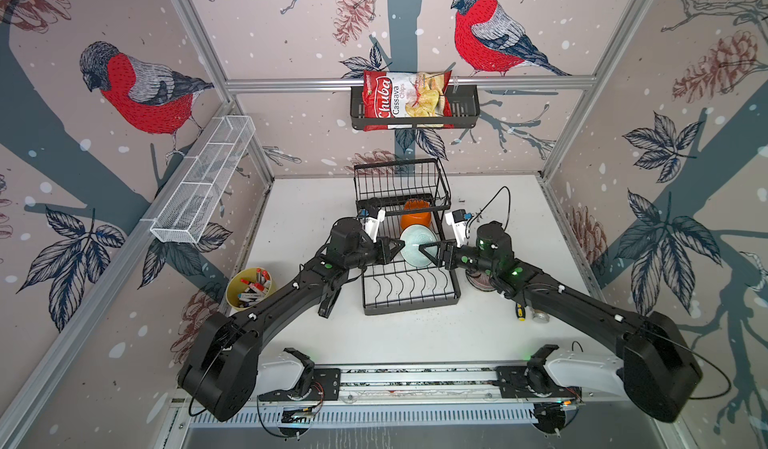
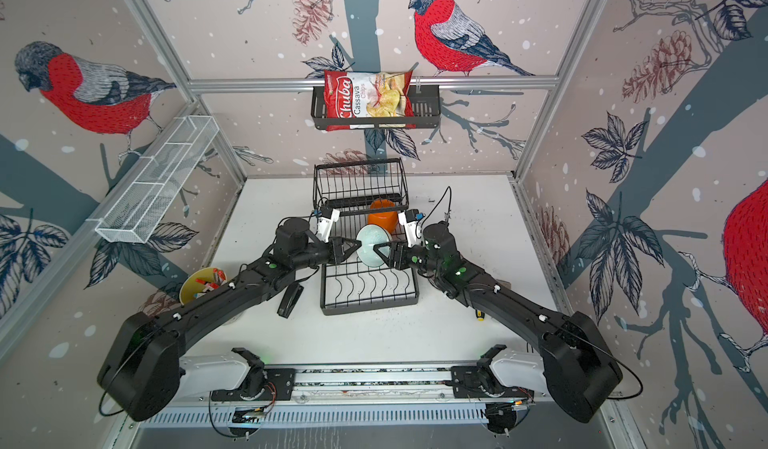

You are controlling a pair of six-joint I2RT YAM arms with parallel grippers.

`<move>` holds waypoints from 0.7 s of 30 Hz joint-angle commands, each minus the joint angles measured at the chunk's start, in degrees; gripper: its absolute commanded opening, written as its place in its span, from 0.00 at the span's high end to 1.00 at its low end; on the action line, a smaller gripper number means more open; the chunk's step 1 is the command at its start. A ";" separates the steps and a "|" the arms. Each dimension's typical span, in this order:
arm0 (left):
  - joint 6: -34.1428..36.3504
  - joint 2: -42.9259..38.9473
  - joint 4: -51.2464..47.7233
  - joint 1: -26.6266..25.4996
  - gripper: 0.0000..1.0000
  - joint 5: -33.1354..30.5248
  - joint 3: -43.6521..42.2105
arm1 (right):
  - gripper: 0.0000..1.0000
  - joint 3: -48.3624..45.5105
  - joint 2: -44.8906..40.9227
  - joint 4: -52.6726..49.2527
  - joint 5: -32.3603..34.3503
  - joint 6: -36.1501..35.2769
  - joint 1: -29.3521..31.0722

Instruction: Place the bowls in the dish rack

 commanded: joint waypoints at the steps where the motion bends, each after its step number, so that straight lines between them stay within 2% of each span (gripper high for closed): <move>1: 0.26 0.40 2.95 0.05 0.79 0.30 0.41 | 0.43 0.71 0.14 2.72 0.25 -0.25 0.34; 10: 0.31 1.37 3.07 0.04 0.73 0.31 0.30 | 0.45 1.49 1.02 1.66 1.84 0.35 0.52; 17: 0.38 1.71 3.04 0.08 0.76 0.08 0.02 | 0.45 2.96 2.54 -0.68 5.37 0.29 1.88; 19: 0.31 1.85 3.08 0.10 0.83 -0.05 0.04 | 0.45 3.96 3.06 -2.27 7.17 -0.07 2.60; 21: 0.18 1.81 2.95 0.05 0.96 -0.78 -0.22 | 0.45 4.78 3.54 -3.52 8.47 -0.53 3.39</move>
